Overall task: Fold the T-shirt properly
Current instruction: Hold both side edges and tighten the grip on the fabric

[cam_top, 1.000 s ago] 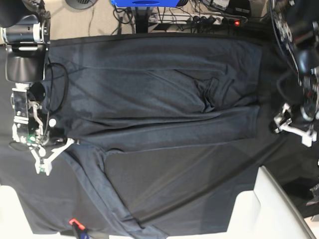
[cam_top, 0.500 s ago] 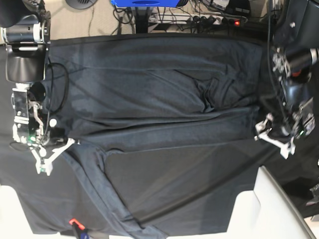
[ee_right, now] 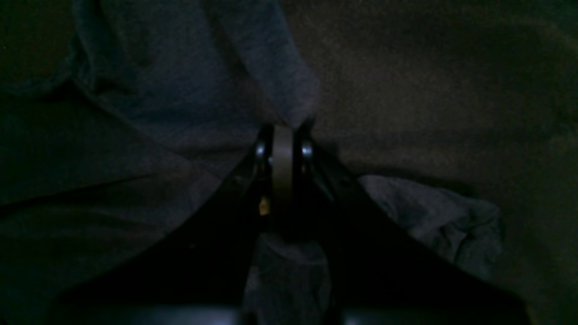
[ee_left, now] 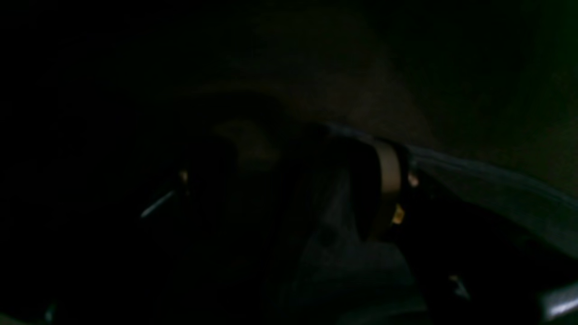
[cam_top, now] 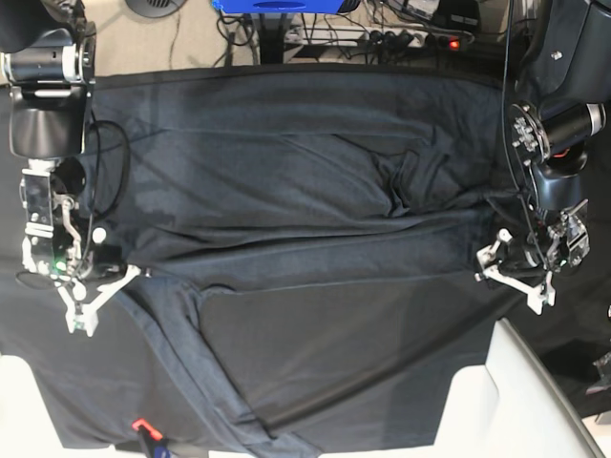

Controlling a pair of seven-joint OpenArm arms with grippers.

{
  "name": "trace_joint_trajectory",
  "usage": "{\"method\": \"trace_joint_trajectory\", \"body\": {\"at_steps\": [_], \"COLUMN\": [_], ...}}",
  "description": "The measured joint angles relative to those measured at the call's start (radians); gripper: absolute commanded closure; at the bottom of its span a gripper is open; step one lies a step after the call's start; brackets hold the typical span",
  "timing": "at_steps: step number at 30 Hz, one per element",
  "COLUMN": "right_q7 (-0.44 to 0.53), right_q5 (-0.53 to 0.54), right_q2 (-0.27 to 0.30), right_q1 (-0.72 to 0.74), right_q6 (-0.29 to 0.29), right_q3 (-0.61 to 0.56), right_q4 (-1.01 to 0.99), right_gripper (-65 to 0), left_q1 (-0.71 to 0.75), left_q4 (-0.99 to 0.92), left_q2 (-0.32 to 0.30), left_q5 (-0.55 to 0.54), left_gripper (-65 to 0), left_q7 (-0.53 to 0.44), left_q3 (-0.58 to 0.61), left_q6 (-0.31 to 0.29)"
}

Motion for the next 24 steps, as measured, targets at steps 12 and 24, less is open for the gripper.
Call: {"method": "trace_joint_trajectory", "body": {"at_steps": [12,24], "right_q7": [0.001,0.005], "right_q5": [0.000,0.000], "right_q2": [0.002,0.002], "right_q1": [0.000,0.000], "right_q6": [0.000,0.000], "right_q3": [0.000,0.000], "right_q4": [0.000,0.000], "right_gripper": [0.0,0.0], "left_q1": [-0.004,0.023], "left_q4": [0.000,-0.005], "left_q2": [0.029,0.032], "left_q5": [-0.009,-0.025], "left_gripper": [-24.8,0.0], "left_q7": [-0.010,-0.099], "left_q3": [0.000,0.032], "left_q6": [-0.005,-0.026]}}
